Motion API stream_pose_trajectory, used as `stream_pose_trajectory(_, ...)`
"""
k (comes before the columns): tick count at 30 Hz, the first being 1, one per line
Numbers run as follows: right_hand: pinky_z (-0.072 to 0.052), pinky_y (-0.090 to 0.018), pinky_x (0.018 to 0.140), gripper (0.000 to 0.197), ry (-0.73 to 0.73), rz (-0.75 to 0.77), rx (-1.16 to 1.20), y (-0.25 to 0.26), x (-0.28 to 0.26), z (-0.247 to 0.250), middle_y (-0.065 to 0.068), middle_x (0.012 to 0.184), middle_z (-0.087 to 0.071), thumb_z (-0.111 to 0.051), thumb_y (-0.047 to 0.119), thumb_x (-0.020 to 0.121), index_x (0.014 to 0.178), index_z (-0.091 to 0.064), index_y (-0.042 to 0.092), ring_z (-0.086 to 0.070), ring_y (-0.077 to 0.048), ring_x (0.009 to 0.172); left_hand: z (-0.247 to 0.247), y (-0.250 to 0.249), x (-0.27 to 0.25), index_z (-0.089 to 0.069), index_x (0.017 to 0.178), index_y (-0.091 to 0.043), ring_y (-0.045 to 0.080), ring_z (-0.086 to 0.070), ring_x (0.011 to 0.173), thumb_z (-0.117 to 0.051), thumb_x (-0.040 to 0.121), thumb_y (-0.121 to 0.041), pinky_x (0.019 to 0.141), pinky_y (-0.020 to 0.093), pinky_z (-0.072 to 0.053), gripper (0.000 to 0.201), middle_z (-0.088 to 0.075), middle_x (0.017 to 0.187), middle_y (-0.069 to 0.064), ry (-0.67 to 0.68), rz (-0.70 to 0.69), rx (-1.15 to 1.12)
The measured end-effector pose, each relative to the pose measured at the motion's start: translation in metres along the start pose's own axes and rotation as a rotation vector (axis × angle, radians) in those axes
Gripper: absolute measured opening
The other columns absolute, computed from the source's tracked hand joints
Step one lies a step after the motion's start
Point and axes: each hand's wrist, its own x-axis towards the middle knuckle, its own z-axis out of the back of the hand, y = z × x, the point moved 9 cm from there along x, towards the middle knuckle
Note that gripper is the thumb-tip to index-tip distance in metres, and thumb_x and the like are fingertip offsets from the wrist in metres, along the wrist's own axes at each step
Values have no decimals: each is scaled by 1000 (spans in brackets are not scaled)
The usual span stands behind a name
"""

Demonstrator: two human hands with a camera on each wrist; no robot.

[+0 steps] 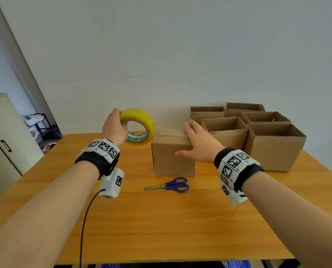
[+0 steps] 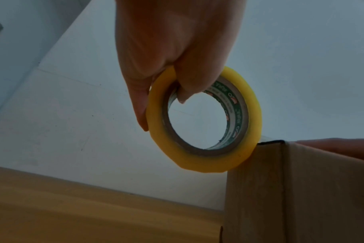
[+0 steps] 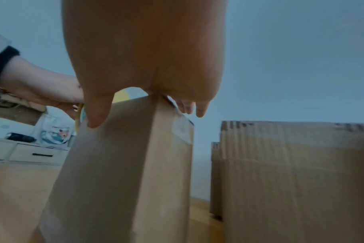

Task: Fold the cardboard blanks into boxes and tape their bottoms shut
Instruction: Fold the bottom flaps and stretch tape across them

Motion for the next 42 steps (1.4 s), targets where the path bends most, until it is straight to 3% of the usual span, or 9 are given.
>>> stream_pose_trajectory(3, -7, -36, 118, 103, -38, 91, -114, 29, 7, 1, -10, 160, 0, -53, 67, 82, 152, -1, 12, -4, -25, 147, 0, -1, 0, -48, 112, -2, 37, -57, 92, -49, 96, -13, 73, 42, -43, 19, -57, 105, 20, 16, -3, -2)
stream_pose_trajectory(6, -6, -37, 119, 102, -21, 137, -175, 52, 19, -7, -11, 160, -3, -48, 69, 83, 152, 0, 11, -6, -24, 147, 1, -2, -1, -49, 113, -3, 36, -57, 91, -50, 95, -13, 72, 40, -43, 21, -57, 106, 19, 25, -11, -6)
stream_pose_trajectory(15, -21, -38, 116, 84, -33, 185, -229, 60, 31, -16, -10, 151, -30, -38, 62, 91, 152, -4, 15, -30, -26, 139, 5, 2, -5, -50, 119, -8, 34, -57, 93, -51, 94, -13, 80, 45, -48, 25, -56, 107, 17, 44, -58, -30)
stream_pose_trajectory(19, -25, -37, 113, 82, -27, 196, -227, 57, 30, -16, -9, 152, -30, -37, 61, 92, 153, -3, 17, -31, -26, 138, 8, -2, -5, -47, 130, -15, 32, -57, 92, -49, 95, -15, 73, 36, -43, 35, -58, 108, 15, 82, -127, 1)
stream_pose_trajectory(30, -22, -38, 115, 76, 15, 203, -237, 57, 31, -19, -8, 156, -21, -35, 61, 93, 152, -8, 22, -23, -26, 143, -3, 4, -4, -44, 123, -19, 34, -57, 81, -45, 95, -9, 67, 40, -45, 29, -53, 101, 15, 123, -99, 105)
stream_pose_trajectory(36, -27, -40, 112, 73, 28, 184, -227, 55, 33, -19, -8, 153, -25, -36, 60, 93, 152, -9, 25, -27, -27, 140, -6, 13, -4, -44, 122, -19, 37, -57, 77, -43, 95, -6, 63, 40, -44, 30, -53, 99, 18, 126, -65, 172)
stream_pose_trajectory(39, -31, -42, 109, 75, 66, 165, -207, 52, 36, -19, -8, 153, -25, -39, 61, 91, 152, -9, 29, -30, -28, 138, -2, 18, -7, -45, 121, -16, 37, -55, 76, -45, 93, -5, 62, 39, -42, 30, -52, 97, 18, 151, -71, 226)
stream_pose_trajectory(42, -35, -42, 105, 81, 98, 148, -157, 51, 37, -13, -6, 152, -27, -44, 64, 88, 152, -8, 28, -34, -28, 135, -1, 21, -13, -46, 111, -7, 33, -54, 73, -51, 90, -2, 59, 36, -40, 23, -53, 86, 14, 195, -84, 156)
